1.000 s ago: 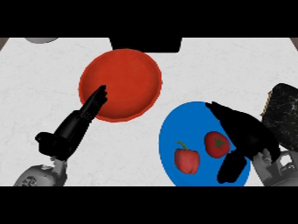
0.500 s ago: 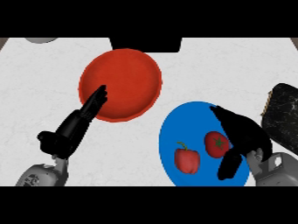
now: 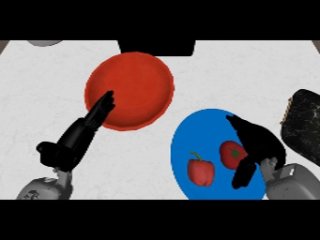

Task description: Pick the tomato from the plate and place it in the bowl

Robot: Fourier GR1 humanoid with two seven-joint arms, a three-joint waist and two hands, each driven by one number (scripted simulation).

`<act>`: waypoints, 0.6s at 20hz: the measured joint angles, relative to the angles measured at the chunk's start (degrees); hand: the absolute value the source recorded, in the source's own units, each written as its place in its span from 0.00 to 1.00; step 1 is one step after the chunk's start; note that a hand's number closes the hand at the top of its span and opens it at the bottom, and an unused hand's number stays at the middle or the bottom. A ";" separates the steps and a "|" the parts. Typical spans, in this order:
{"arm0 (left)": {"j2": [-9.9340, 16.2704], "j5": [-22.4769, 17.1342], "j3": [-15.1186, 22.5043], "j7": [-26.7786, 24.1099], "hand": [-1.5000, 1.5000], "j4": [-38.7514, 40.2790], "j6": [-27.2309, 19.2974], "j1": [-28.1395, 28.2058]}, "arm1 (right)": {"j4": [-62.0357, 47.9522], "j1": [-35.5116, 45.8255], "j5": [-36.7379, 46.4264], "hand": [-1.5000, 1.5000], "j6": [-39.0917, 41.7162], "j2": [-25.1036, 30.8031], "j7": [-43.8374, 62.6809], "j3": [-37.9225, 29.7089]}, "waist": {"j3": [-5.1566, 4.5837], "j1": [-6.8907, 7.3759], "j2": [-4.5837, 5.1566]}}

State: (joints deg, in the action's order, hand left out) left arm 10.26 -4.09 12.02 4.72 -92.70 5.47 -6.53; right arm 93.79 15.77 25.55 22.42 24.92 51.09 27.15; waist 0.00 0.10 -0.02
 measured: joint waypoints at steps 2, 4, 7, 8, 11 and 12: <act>-0.08 -0.21 -1.06 -0.05 0.50 0.76 0.90 -0.57 | -1.08 -0.58 1.59 1.00 -0.37 -0.94 -2.86 -0.69 | 0.00 -0.03 0.00; -0.73 0.30 -1.05 0.17 0.50 0.27 0.82 -0.21 | -1.30 -1.08 3.44 1.00 -0.92 -0.86 -5.88 -1.57 | -0.02 -0.04 -0.02; -1.53 1.55 -0.90 -1.66 0.50 1.65 1.07 0.59 | -2.57 -0.68 7.00 1.00 -2.12 -2.02 -8.65 -1.79 | -0.05 -0.02 -0.05; -1.82 2.02 -0.83 -2.50 0.50 2.12 1.19 1.13 | -3.05 -0.39 7.82 1.00 -2.10 -2.45 -9.40 -2.41 | -0.04 -0.01 -0.04; -1.69 1.89 -1.86 -2.14 0.50 1.90 2.52 1.14 | -2.67 -0.72 10.26 1.00 -1.79 -3.65 -10.47 -3.59 | -0.03 -0.03 -0.03; -2.15 2.26 -1.79 -1.39 0.50 1.30 2.25 0.83 | -3.51 -0.85 11.38 1.00 -2.30 -4.14 -11.44 -3.80 | -0.03 -0.01 -0.02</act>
State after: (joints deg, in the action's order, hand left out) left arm 8.11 -1.83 10.23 3.33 -91.40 7.72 -5.70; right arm 90.28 14.92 36.92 20.12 20.77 39.65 23.35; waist -0.03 0.09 -0.04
